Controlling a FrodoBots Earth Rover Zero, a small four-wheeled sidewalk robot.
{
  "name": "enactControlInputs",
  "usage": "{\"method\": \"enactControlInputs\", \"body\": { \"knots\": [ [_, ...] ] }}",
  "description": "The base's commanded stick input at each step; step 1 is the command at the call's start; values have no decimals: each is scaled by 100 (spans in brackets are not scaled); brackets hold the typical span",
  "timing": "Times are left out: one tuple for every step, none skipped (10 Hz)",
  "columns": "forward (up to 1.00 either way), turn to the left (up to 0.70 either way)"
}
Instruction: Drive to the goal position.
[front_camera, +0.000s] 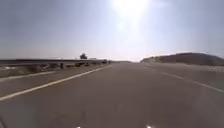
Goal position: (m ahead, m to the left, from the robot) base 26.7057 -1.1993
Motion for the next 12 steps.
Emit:
{"method": "enactControlInputs", "body": {
  "knots": [
    [70,0],
    [70,0],
    [70,0],
    [70,0],
    [70,0],
    [70,0],
    [70,0],
    [70,0],
    [70,0],
    [70,0],
    [70,0],
    [70,0]
  ]
}}
